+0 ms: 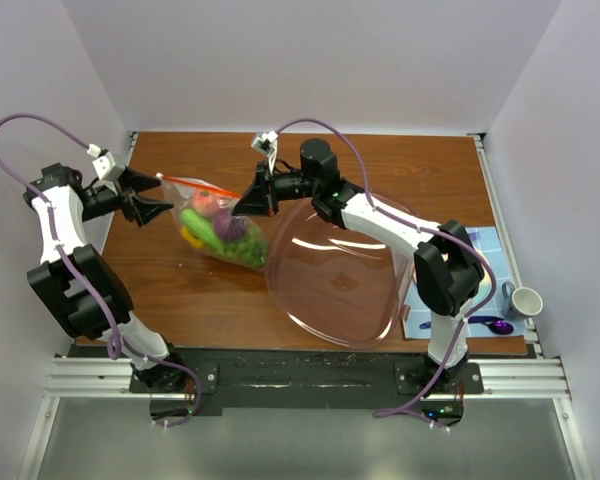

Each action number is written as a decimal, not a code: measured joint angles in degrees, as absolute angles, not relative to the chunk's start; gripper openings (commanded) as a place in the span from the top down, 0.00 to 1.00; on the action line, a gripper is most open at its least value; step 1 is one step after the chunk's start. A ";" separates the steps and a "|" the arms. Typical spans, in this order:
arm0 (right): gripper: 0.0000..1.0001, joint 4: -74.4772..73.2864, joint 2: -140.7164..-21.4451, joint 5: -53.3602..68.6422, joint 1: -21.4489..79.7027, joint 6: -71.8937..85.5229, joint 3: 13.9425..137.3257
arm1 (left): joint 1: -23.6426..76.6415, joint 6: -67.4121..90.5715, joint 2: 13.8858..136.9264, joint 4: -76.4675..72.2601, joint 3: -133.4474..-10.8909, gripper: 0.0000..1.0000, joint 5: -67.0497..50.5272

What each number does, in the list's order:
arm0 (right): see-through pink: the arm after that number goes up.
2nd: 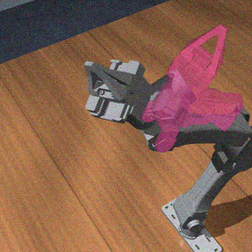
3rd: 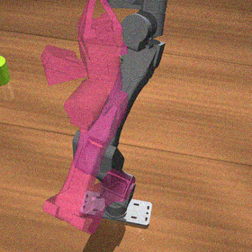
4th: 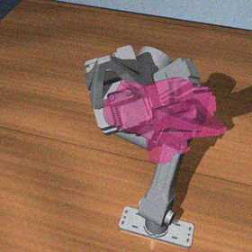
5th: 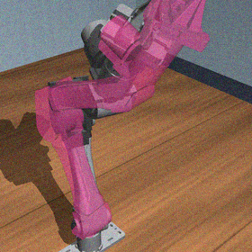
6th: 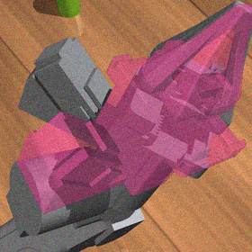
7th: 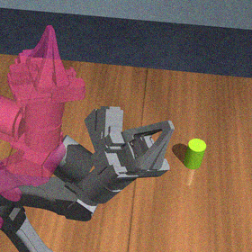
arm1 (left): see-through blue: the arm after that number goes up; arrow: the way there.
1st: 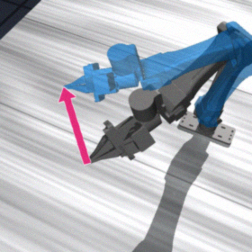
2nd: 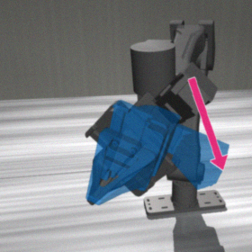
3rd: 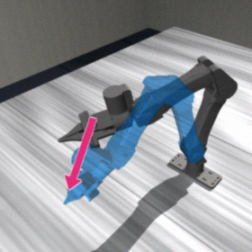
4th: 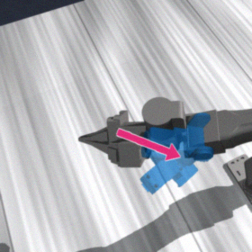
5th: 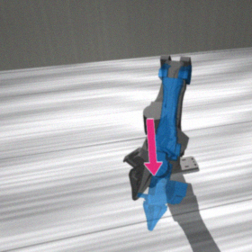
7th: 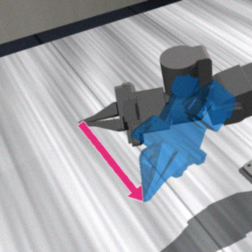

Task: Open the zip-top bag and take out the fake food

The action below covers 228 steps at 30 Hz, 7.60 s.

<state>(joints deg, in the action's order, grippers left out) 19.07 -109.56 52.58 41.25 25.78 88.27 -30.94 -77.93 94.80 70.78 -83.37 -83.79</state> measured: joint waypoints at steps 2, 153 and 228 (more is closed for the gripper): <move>1.00 18.46 -109.56 52.62 41.25 25.45 87.94 | -31.48 -77.08 94.80 70.65 -83.37 0.33 -83.79; 0.53 -28.36 -109.71 27.49 51.53 -19.64 103.83 | -17.63 -110.50 78.81 74.61 -78.24 1.00 -45.65; 1.00 4.78 -106.06 8.82 59.81 -7.51 91.70 | -24.36 -72.05 68.86 66.28 -89.52 0.17 -62.46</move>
<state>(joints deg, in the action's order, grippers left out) 4.78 -106.06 8.82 59.81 -7.51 91.70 -24.36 -72.05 68.86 66.28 -89.52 -62.46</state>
